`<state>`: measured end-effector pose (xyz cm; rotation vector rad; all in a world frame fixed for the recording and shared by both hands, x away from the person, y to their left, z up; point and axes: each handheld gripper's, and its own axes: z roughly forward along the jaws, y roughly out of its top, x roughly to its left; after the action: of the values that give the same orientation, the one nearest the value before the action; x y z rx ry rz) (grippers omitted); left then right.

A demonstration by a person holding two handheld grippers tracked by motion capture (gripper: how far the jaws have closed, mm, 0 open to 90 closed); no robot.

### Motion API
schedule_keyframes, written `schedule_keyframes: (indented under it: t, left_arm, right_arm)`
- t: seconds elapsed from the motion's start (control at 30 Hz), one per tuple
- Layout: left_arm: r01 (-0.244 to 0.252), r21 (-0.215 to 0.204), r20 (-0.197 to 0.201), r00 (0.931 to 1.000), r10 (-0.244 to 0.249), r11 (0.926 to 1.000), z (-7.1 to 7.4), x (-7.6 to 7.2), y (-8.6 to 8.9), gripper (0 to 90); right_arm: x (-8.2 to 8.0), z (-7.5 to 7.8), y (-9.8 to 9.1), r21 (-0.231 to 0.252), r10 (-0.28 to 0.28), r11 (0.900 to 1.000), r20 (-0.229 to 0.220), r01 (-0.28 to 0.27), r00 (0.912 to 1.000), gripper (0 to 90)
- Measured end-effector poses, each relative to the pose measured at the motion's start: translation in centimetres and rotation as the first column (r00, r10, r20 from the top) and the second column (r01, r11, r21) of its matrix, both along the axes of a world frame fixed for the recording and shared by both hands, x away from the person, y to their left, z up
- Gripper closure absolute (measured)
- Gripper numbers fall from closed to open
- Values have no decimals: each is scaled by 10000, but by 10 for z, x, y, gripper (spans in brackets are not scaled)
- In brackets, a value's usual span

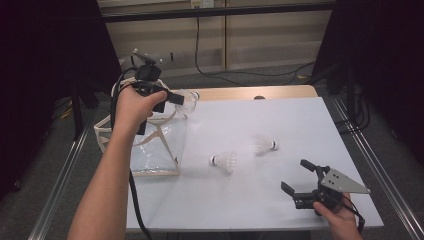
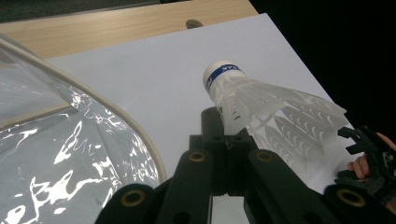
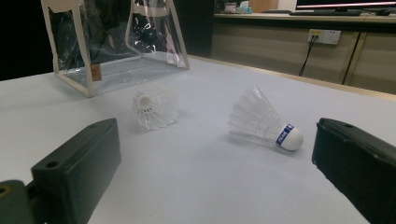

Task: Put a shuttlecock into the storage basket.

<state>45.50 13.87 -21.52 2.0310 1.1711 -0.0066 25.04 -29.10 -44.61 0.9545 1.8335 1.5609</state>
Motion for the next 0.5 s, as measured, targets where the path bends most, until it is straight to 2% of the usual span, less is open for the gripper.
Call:
schedule_keyframes:
  t: [0.5]
  left_arm:
    - [-241,2,6,9997,241,9997,4,2,5,900]
  right_arm:
    - [0,0,0,9,-1,10000,-12,1,10000,8]
